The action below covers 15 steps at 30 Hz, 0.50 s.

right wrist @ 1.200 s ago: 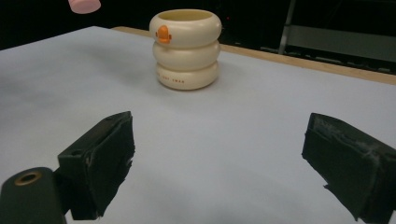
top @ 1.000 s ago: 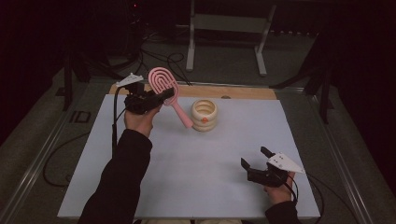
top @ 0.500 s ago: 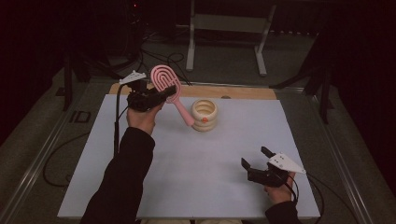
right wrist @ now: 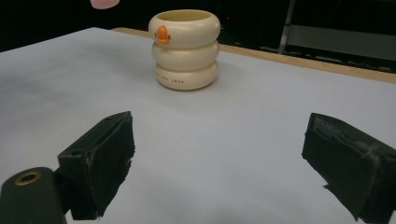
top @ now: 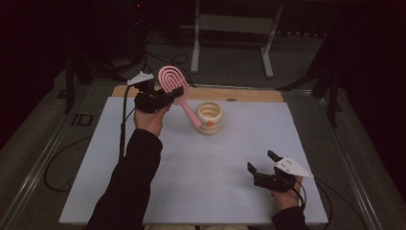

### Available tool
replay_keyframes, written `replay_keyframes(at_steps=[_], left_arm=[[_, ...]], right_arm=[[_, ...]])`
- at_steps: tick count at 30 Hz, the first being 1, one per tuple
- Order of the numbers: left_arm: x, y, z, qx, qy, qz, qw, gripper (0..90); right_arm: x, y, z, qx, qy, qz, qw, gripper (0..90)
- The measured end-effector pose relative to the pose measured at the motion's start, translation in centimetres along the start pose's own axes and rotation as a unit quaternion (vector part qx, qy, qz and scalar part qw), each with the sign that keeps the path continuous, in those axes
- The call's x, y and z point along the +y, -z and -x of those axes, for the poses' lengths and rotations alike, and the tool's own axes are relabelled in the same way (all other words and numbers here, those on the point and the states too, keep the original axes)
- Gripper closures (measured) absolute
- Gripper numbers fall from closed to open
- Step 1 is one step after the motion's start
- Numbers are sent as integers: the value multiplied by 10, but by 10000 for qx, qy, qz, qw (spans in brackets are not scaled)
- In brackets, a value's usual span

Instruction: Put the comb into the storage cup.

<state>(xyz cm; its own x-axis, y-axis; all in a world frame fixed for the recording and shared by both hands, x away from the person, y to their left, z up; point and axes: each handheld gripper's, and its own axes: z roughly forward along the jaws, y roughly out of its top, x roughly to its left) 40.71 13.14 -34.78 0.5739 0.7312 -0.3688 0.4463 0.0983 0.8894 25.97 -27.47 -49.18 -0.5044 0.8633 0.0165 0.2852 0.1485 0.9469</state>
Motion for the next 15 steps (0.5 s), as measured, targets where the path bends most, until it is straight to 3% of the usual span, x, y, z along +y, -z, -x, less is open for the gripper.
replay_keyframes(at_steps=[15], left_arm=[[10, -19, 10, 113, -194, -5, 9997, 642]], right_arm=[[0, 1, 1, -16, -29, 15, 10000, 92]])
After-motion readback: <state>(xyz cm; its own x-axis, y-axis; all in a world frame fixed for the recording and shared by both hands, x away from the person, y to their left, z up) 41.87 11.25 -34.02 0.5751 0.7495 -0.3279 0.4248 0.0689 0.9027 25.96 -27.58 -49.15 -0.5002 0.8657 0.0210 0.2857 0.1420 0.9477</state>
